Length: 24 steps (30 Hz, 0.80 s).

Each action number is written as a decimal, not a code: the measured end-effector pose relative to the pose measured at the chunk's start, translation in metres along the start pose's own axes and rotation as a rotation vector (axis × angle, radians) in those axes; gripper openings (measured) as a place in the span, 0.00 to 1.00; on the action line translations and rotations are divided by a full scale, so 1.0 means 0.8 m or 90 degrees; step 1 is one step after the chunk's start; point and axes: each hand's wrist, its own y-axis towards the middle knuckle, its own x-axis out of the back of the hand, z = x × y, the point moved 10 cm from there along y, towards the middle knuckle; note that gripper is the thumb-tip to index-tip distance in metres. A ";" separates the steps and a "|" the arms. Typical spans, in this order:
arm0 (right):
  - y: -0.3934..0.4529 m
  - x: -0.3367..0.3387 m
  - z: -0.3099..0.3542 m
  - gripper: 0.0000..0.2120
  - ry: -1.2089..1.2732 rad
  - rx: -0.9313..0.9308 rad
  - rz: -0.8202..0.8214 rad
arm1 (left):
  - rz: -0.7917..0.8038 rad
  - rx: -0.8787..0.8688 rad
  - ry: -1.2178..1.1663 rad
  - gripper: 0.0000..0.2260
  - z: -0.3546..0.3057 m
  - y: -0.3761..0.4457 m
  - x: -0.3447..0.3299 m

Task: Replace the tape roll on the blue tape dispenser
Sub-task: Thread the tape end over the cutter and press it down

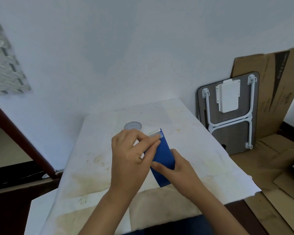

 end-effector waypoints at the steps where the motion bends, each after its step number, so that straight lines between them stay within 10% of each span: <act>1: 0.000 0.000 -0.001 0.16 0.003 -0.003 -0.003 | -0.006 -0.018 0.014 0.06 -0.002 -0.005 -0.002; 15: -0.003 0.002 -0.017 0.21 0.242 -0.104 0.057 | 0.060 -0.118 0.128 0.12 -0.006 -0.031 -0.041; 24: 0.000 0.024 -0.014 0.26 0.186 -0.161 -0.110 | 0.058 -0.215 0.164 0.12 -0.024 -0.051 -0.050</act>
